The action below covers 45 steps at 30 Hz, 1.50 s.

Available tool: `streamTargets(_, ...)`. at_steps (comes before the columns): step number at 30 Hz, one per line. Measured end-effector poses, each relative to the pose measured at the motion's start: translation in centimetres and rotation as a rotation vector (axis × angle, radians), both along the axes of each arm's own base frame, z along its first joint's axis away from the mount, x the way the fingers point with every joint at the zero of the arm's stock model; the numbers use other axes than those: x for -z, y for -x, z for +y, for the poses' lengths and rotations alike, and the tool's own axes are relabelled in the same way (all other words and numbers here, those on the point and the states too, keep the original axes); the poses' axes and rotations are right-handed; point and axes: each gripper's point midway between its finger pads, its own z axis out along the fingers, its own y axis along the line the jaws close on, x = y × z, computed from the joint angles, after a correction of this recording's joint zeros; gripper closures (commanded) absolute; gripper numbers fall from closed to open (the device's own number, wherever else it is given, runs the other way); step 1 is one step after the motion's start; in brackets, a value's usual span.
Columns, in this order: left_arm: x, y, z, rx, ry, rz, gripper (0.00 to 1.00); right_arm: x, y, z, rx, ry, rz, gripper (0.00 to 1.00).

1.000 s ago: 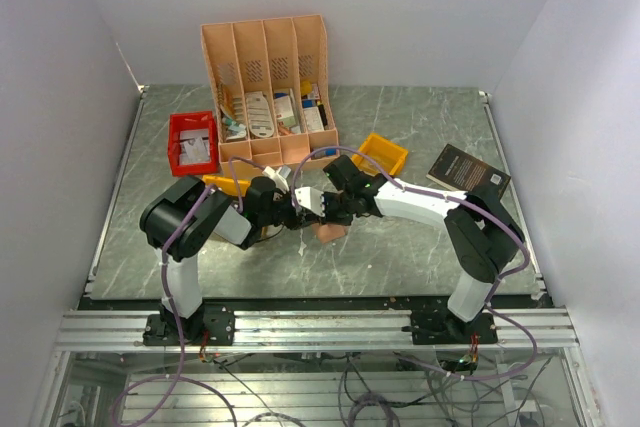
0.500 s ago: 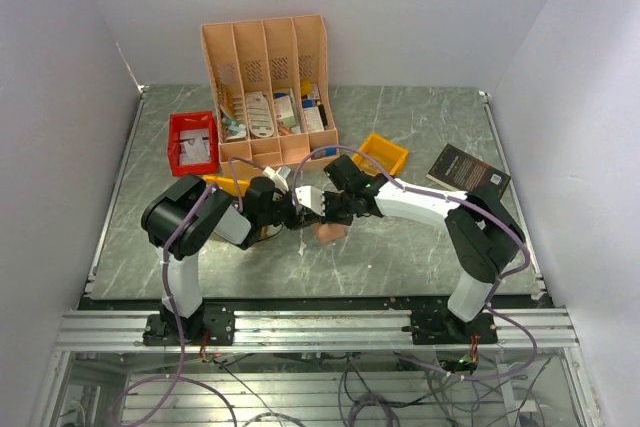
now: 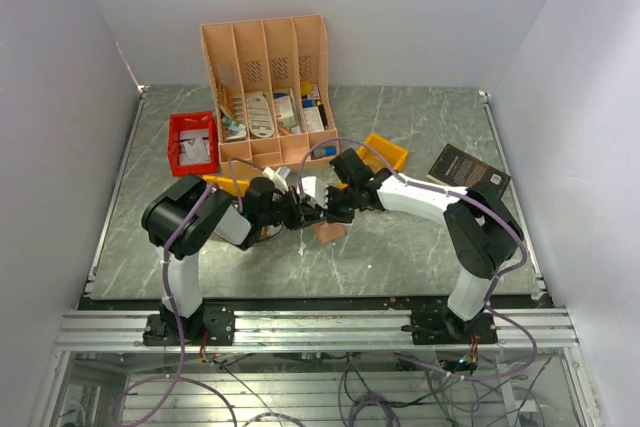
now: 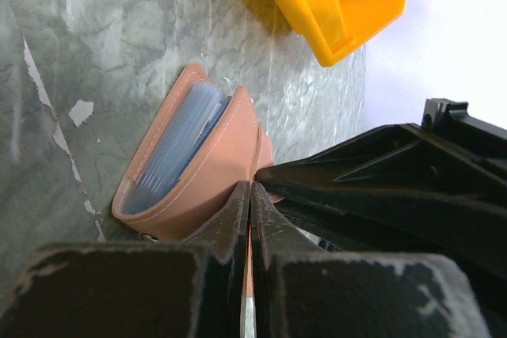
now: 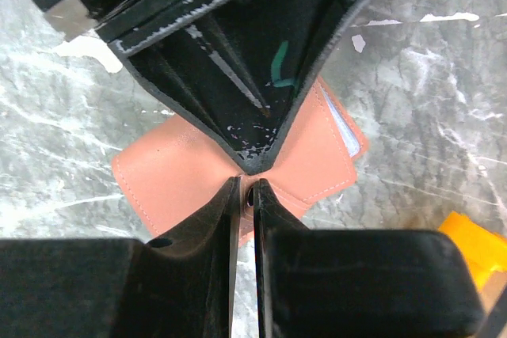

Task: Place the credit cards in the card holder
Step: Close the card holder at the center of the board.

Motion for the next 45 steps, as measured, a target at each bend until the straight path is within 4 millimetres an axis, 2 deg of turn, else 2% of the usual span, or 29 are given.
streamTargets(10,0.0,-0.1,0.1,-0.009,0.005,0.003,0.93,0.2,-0.1,-0.2,0.052,-0.12,0.202,1.0)
streamTargets(20,0.0,0.0,0.2,-0.008,0.001,0.009,0.93,0.4,-0.1,0.0,0.057,-0.12,0.218,0.99)
streamTargets(26,0.0,0.1,0.3,-0.009,-0.005,0.018,0.93,0.5,0.1,0.3,0.054,-0.044,0.124,0.86)
streamTargets(31,0.0,0.1,0.5,-0.014,-0.016,0.024,0.93,0.6,0.4,0.5,0.046,-0.003,0.08,0.83)
streamTargets(36,-0.1,0.0,0.6,-0.021,-0.023,0.02,0.93,0.6,0.6,0.5,0.041,-0.001,0.084,0.71)
streamTargets(45,-0.1,0.1,0.9,-0.032,-0.039,0.019,0.93,0.3,1.4,0.8,0.004,-0.017,0.136,0.62)
